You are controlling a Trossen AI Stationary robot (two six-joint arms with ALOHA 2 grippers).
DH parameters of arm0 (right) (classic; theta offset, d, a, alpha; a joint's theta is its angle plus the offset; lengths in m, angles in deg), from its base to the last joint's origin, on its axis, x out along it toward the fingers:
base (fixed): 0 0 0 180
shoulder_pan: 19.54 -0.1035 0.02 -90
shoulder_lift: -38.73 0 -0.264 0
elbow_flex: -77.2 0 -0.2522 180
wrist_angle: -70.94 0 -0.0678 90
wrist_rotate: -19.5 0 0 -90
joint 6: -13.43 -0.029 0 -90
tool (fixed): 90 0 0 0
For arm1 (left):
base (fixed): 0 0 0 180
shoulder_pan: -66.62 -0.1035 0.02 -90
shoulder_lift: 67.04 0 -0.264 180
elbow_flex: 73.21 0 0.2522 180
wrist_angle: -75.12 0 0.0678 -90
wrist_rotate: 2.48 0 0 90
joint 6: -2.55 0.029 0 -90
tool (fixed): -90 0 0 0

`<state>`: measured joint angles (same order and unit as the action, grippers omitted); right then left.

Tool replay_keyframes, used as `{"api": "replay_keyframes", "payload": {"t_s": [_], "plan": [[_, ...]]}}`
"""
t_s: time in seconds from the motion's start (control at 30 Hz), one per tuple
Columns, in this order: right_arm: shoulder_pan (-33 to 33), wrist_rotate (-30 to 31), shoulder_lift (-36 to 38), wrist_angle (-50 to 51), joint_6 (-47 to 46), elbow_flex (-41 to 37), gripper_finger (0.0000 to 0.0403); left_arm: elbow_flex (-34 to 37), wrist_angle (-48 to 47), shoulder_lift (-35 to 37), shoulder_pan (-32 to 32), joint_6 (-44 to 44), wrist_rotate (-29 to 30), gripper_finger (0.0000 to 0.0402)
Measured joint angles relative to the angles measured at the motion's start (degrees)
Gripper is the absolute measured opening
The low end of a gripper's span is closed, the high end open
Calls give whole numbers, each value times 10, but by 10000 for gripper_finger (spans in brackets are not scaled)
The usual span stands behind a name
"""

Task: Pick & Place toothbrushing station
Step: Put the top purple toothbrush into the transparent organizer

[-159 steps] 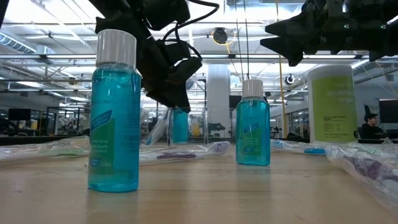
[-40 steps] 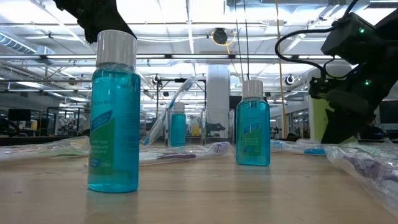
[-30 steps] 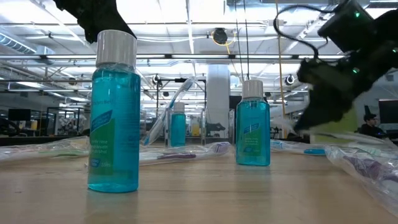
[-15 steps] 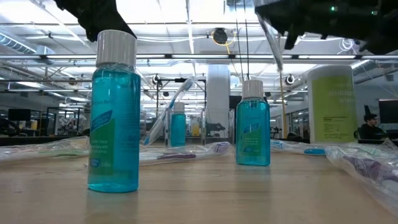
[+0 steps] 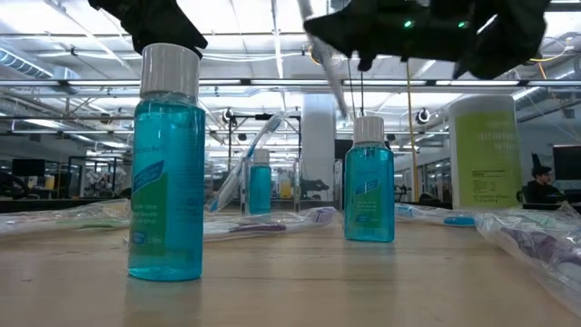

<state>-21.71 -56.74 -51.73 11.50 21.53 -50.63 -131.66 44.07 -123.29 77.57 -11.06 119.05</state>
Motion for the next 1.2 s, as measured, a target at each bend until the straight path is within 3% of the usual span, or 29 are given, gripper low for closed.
{"api": "replay_keyframes", "payload": {"t_s": [0.37,0.57,0.97,1.2], "plan": [[34,1,-114,-39,-94,37,15,0,-5,0,0,0,0,223],[33,105,-152,-57,-154,37,15,0,-6,0,0,0,0,223],[32,102,-202,-52,-205,37,18,0,-6,0,0,-1,-1,223],[28,108,-202,-6,-208,36,56,0,-25,0,0,-8,-18,223]]}}
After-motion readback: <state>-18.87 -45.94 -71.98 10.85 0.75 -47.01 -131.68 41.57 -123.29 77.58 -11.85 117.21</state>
